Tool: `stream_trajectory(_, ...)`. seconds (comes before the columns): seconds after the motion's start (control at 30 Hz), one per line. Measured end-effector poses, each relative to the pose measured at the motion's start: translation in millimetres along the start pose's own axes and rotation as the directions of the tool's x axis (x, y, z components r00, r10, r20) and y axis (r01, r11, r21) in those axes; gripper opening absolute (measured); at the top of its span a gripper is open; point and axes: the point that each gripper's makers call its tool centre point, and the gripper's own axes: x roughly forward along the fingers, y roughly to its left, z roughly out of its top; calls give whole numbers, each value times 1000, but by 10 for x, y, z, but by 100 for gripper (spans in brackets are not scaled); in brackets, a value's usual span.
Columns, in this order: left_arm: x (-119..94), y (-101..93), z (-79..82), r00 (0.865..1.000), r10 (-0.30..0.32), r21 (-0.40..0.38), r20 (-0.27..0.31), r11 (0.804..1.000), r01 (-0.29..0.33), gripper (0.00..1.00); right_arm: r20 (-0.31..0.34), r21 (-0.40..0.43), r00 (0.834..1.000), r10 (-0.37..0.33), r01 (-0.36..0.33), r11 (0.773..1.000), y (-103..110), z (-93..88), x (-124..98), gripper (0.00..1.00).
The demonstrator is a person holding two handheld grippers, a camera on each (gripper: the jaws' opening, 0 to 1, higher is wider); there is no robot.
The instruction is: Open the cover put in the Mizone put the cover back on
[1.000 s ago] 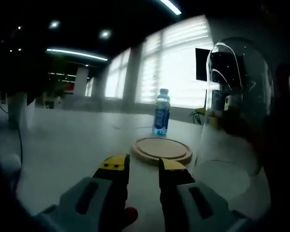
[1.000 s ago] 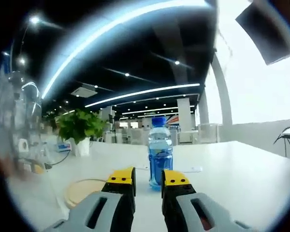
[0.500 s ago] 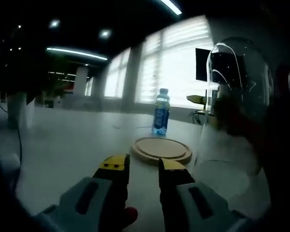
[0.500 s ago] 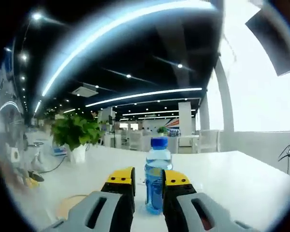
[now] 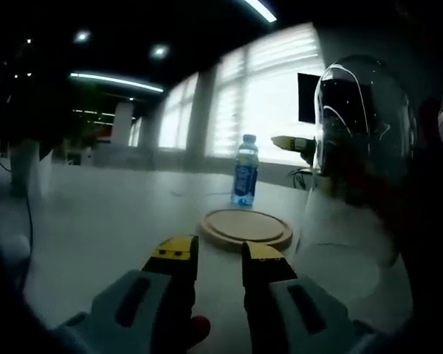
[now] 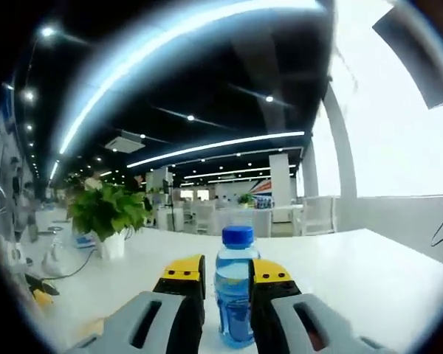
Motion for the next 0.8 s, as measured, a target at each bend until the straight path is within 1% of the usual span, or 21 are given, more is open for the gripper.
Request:
stream_trajectory(0.17,3,-12,-7,1000,-4,4,-3,1000,4,18,3,-29,1000,-11,11,1000,11,72,117,18)
stream_trajectory(0.43,3,-7,-7,1000,-4,1,0,1000,4,18,8,-45,1000,-13,13,999,13,156,356,22)
stream_trajectory(0.73,4,-4,2,1000,-5,-4,5,1000,5,18,-3,-58,999,-36,35,998,-13,83,534,26)
stream_trajectory(0.8,4,-4,1,1000,-7,-5,5,1000,7,18,5,-60,999,-40,40,997,-45,85,573,26)
